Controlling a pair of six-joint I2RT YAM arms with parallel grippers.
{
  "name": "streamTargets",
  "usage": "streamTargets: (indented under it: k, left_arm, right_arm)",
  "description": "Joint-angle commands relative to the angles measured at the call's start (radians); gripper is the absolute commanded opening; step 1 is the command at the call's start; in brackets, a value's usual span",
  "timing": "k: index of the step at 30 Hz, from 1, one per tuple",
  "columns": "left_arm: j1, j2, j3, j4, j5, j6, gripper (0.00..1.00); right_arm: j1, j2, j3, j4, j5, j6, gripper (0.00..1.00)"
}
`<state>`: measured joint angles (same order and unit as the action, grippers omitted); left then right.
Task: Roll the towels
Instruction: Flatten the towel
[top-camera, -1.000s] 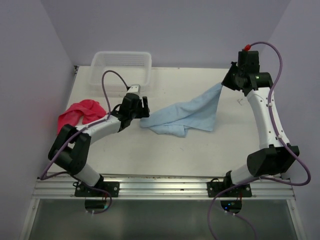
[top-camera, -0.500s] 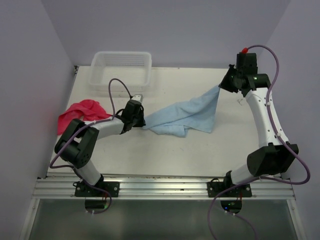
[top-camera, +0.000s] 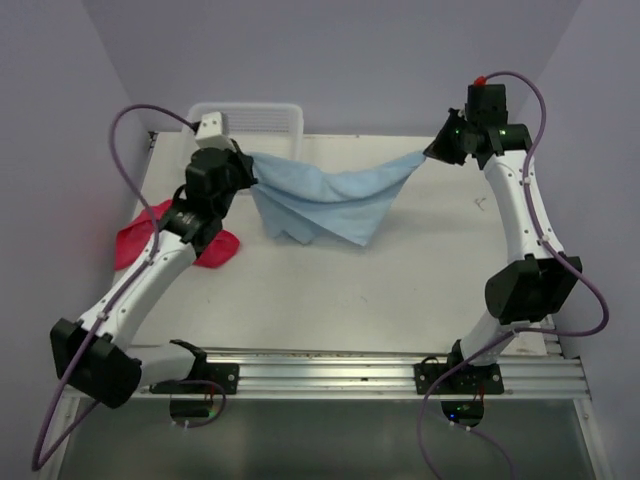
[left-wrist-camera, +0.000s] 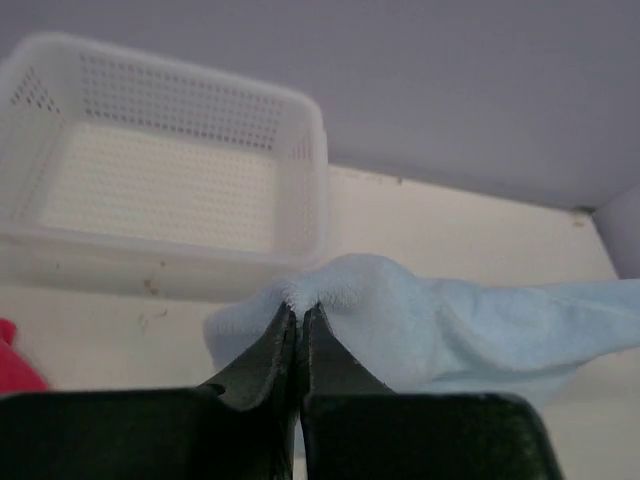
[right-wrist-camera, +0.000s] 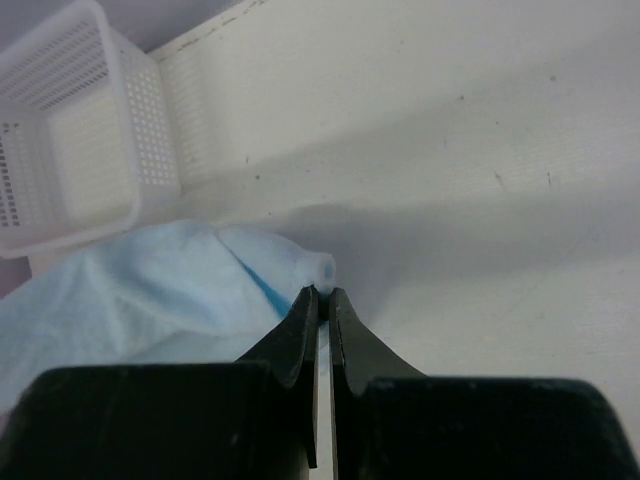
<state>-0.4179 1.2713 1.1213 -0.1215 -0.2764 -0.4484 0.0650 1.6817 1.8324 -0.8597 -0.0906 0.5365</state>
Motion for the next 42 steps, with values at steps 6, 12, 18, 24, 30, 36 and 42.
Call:
streamTargets:
  k: [6, 12, 18, 24, 30, 36, 42]
  left_arm:
    - [0.007, -0.279, -0.061, -0.061, -0.011, -0.045, 0.0]
    - [-0.074, -0.401, -0.412, 0.02, 0.102, -0.222, 0.0]
    - [-0.359, -0.354, -0.655, 0.213, 0.108, -0.386, 0.02]
    - [-0.62, -0.087, -0.557, 0.312, 0.095, -0.342, 0.31]
    - [-0.693, -0.084, -0.519, 0.316, -0.046, -0.334, 0.82]
    - [-0.596, -0.179, -0.384, 0.073, -0.15, -0.23, 0.88]
    - [-0.251, -0.142, -0.333, 0.005, -0.092, -0.138, 0.86]
  right_arm:
    - [-0.002, -0.008, 0.082, 0.008, -0.1, 0.014, 0.0]
    - [-0.008, -0.074, -0.116, 0.037, -0.071, -0.007, 0.0]
    - [-0.062, -0.105, -0.205, 0.022, -0.032, -0.026, 0.0]
    - [-0.137, -0.09, -0.174, -0.019, 0.063, -0.052, 0.0]
    - [-0.159, -0.07, -0.168, -0.039, 0.144, -0.082, 0.0]
    - [-0.165, -0.037, -0.159, -0.036, 0.187, -0.084, 0.0]
    - [-0.165, -0.024, -0.166, -0.016, 0.189, -0.087, 0.0]
